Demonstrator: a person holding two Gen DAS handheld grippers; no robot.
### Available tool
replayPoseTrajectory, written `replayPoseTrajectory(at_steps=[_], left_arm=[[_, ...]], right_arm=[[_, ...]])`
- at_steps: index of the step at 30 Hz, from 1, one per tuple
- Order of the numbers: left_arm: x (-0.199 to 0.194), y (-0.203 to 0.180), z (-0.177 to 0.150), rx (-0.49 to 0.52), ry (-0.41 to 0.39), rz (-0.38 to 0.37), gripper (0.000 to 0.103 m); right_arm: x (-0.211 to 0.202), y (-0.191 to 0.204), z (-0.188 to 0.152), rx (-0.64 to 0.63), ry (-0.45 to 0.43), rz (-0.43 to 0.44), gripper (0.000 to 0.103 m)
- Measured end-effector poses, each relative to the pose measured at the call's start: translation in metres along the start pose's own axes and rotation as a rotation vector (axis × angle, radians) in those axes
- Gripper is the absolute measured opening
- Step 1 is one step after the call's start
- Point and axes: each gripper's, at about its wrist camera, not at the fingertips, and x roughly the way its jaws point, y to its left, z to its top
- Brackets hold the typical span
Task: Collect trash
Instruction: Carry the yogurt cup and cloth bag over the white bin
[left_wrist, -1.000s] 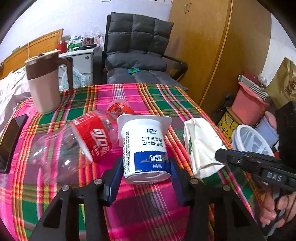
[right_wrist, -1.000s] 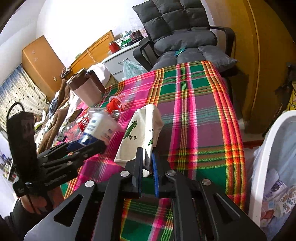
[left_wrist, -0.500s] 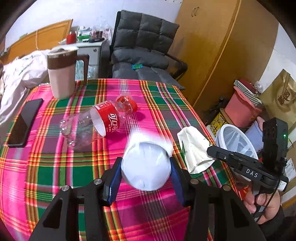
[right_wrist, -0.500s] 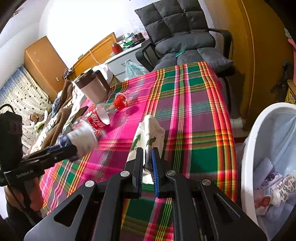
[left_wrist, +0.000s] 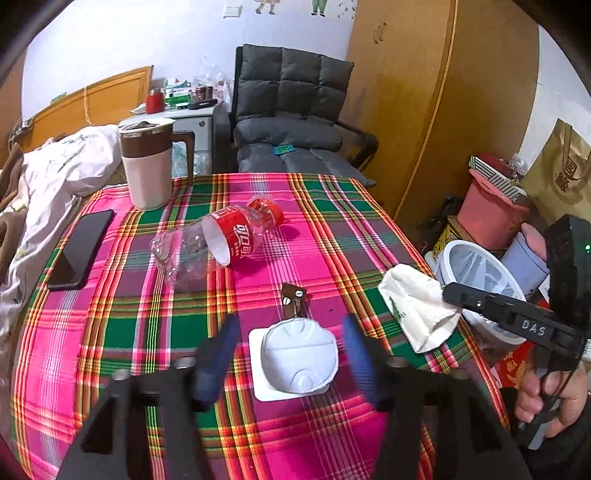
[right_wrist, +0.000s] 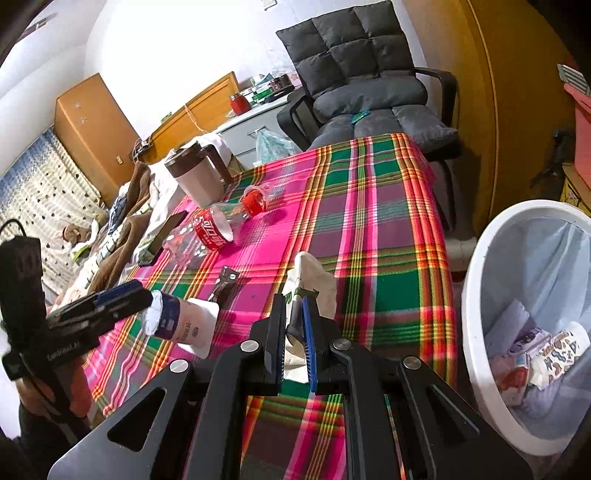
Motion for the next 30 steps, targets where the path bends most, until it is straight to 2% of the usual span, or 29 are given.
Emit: replayPoseTrajectory(at_steps=[2,7,9,10,19,30], left_arm=[[0.006,0.001,-0.004,-0.021,0.011,-0.011,0.063],[0.026,-0.002,-0.013,-0.03,0.043,0.016,0.063],[0.03,-0.002,-0.015,-0.029,0.052,0.027,0.05],[0.031,-0.003,-0.016,-0.028,0.051,0.034,0.05],[0.0,-0.011,-0.009,-0.023,-0.012,0.02,0.05],[-0.021,-0.045,-0.009,0.015,-0.034,-0.033,0.05]], right_arm=[[0.001,-0.001,-0.001,0.003,0.003,-0.003,0.012],[-0.002,-0.002,-0.003,0.005,0.003,-0.013,0.012],[-0.003,-0.003,-0.003,0.006,0.0,-0.017,0.012],[-0.004,-0.003,-0.004,0.006,-0.003,-0.018,0.012],[-0.021,0.003,-0.01,-0.01,-0.034,-0.019,0.011],[-0.04,0.004,-0.018,-0.023,-0.062,-0.034,0.01]])
